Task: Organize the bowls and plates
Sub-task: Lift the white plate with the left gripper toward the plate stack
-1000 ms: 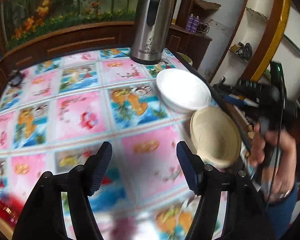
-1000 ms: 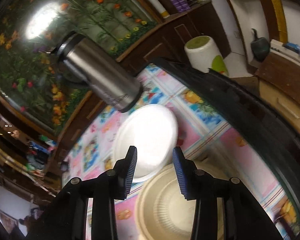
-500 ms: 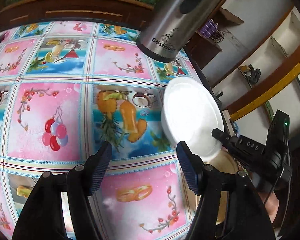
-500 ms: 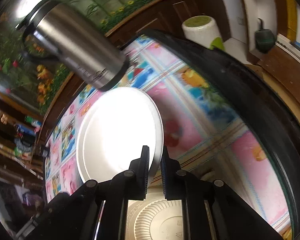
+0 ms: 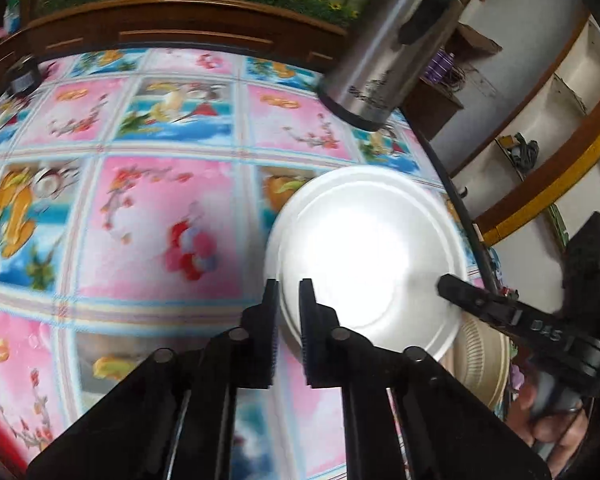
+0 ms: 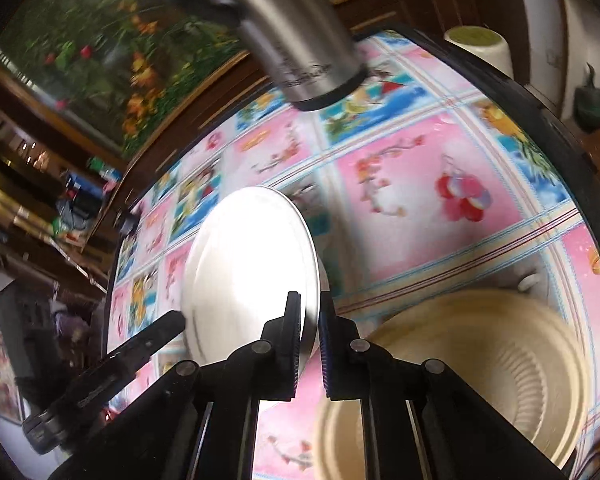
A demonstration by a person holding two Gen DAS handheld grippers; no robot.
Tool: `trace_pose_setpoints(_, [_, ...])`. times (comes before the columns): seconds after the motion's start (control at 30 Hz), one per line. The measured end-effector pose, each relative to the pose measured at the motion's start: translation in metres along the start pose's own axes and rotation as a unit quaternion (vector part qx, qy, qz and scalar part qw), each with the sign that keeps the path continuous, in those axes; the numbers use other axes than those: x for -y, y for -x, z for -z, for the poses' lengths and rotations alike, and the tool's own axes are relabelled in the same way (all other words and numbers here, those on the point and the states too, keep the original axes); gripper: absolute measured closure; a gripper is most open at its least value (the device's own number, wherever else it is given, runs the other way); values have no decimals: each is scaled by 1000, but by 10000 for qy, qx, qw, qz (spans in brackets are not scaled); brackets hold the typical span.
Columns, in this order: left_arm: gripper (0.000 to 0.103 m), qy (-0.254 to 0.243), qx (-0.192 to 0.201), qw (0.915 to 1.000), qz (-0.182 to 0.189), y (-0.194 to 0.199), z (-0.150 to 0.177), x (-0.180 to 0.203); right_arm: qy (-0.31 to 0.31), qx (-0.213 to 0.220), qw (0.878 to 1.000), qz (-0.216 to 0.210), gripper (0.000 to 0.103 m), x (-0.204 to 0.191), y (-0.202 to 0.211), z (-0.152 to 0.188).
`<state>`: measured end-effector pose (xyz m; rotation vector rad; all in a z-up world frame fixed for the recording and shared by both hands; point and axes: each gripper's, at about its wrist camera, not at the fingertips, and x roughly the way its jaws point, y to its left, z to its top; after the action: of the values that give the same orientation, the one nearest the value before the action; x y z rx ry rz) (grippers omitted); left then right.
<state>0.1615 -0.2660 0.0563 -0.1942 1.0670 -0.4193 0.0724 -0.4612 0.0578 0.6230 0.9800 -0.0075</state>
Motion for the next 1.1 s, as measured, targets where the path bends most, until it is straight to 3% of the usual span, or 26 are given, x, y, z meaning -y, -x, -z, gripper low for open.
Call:
trace_pose_setpoints(0.07, [96, 144, 40, 9999, -41, 5, 7, -13, 124, -1, 9999, -9, 94, -10, 2, 7])
trace_pose_setpoints(0.17, [92, 303, 87, 9993, 194, 10, 14, -30, 200, -47, 9998, -3, 95, -19, 0, 17])
trace_pose_setpoints(0.23, [78, 339, -6, 9992, 214, 9, 15, -36, 233, -48, 9997, 65, 95, -22, -2, 23])
trace_pose_setpoints(0.4, [80, 449, -43, 9985, 296, 8, 26, -42, 97, -348, 9990, -276, 96, -25, -9, 40])
trace_pose_setpoints(0.5, [92, 332, 99, 9994, 7, 23, 40, -37, 114, -410, 9985, -341, 96, -29, -8, 53])
trace_pose_setpoints(0.8, [91, -490, 448, 9975, -237, 92, 131, -29, 878, -64, 9946, -556, 91, -51, 40, 126])
trace_pose_setpoints(0.93, [91, -641, 496, 9963, -275, 113, 167, -39, 1058, -181, 9915, -738, 91, -54, 49, 166])
trace_pose_setpoints(1.1, [91, -638, 442, 9967, -224, 127, 189, -52, 985, -369, 9895, -993, 91, -56, 56, 202])
